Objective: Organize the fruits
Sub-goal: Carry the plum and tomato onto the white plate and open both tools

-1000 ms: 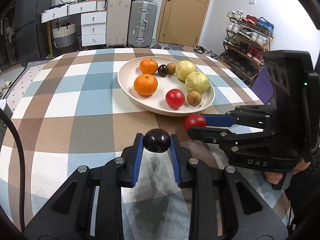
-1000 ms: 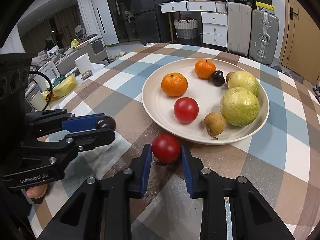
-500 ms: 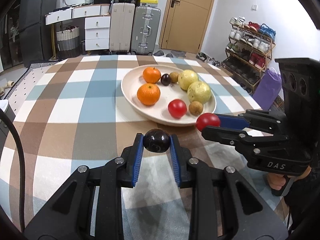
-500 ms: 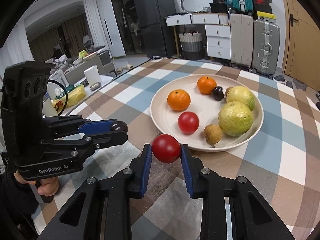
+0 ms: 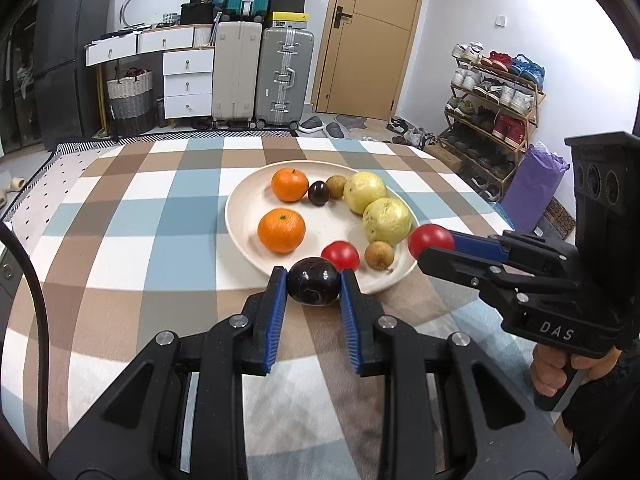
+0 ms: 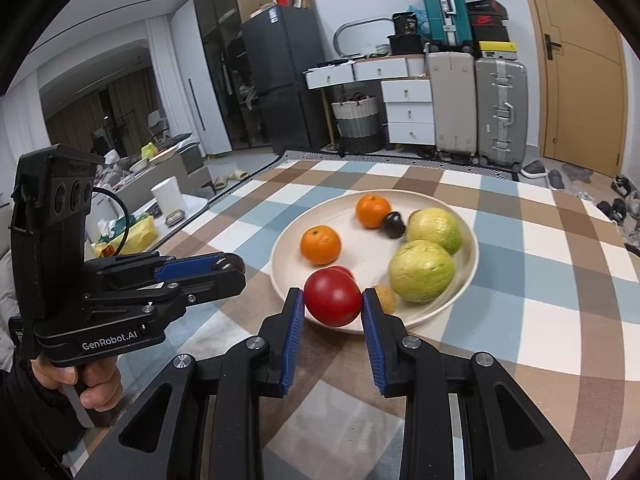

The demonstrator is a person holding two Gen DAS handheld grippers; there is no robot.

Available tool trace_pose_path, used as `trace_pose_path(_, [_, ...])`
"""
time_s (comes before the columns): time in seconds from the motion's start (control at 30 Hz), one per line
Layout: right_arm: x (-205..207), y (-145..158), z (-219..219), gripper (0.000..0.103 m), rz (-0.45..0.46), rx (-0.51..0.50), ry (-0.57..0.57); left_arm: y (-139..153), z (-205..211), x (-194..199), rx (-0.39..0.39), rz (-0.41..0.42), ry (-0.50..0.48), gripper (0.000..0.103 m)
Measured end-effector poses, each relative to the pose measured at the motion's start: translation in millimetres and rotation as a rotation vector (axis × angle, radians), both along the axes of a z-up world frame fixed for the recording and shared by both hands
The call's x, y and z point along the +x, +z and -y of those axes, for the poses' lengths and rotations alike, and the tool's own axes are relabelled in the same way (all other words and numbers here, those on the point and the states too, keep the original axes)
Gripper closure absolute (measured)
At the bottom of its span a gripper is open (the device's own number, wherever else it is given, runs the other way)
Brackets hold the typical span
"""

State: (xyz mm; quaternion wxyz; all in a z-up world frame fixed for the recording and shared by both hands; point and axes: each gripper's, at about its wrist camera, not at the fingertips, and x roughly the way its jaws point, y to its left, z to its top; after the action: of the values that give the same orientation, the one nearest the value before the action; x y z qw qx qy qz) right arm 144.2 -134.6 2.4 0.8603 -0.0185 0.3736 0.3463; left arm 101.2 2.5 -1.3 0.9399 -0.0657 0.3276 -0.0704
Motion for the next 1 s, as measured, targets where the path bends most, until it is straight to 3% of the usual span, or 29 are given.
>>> trace_pose_path(0.53, [8, -7, 11, 0.073, -0.016, 0.002, -0.045, 0, 10, 48, 0.024, 0.010, -0.027, 0.079])
trace_pose_path(1.0, [16, -8, 16, 0.073, -0.013, 0.027, -0.090, -14, 1, 56, 0.006, -0.005, -0.011, 0.079])
